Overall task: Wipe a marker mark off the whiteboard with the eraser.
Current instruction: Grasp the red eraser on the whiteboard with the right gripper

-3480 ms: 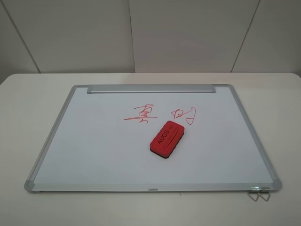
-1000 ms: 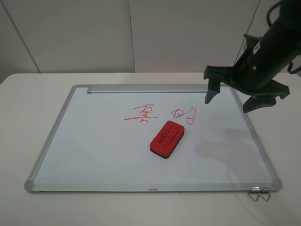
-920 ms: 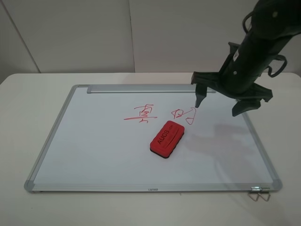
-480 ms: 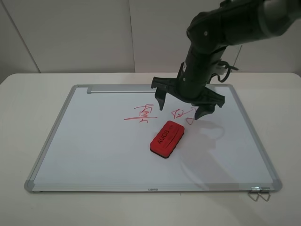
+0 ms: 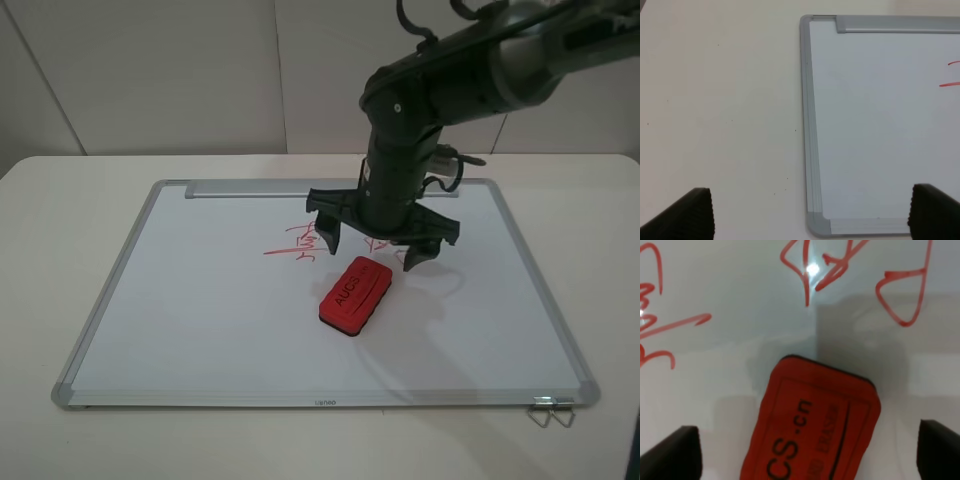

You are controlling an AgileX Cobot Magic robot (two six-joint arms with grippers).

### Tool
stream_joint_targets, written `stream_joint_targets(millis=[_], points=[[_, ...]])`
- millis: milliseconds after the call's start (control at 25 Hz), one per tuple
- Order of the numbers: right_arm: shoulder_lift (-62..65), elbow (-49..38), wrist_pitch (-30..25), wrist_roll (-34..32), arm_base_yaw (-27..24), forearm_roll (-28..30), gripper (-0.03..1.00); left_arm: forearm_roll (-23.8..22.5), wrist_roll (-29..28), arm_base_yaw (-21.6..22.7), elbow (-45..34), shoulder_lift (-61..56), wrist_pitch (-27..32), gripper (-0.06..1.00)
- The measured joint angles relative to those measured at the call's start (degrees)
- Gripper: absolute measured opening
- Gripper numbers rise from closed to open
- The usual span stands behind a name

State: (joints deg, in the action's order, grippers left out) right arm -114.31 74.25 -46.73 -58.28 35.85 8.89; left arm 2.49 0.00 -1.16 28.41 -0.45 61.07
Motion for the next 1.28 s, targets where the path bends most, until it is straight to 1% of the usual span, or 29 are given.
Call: stream_joint_targets(millis=[240,360,520,760,1160,1280], points=[[-2.03,-0.24,0.16,-1.88,0.23,0.16,0.77,0.0,0.0,0.0,0.0,0.0,0.0,0.77],[-2.26,-1.12,1.51,-2.91,0.23,0.16,0.77,0.0,0.0,0.0,0.0,0.0,0.0,0.77],[-2.9,-1.25,2.21,-3.13,0.23,-0.31,0.77,0.0,0.0,0.0,0.0,0.0,0.0,0.77],[-3.81,-1.32,3.79,-3.31,0.23,-2.52,0.77,0.0,0.0,0.0,0.0,0.0,0.0,0.77],[-4.34,-1.32,3.85,-3.66,1.34,-3.23,0.76,0.0,0.0,0.0,0.0,0.0,0.0,0.77],[-4.62,-1.32,3.8,-3.73,1.57,-3.74,0.73,0.0,0.0,0.0,0.0,0.0,0.0,0.77]])
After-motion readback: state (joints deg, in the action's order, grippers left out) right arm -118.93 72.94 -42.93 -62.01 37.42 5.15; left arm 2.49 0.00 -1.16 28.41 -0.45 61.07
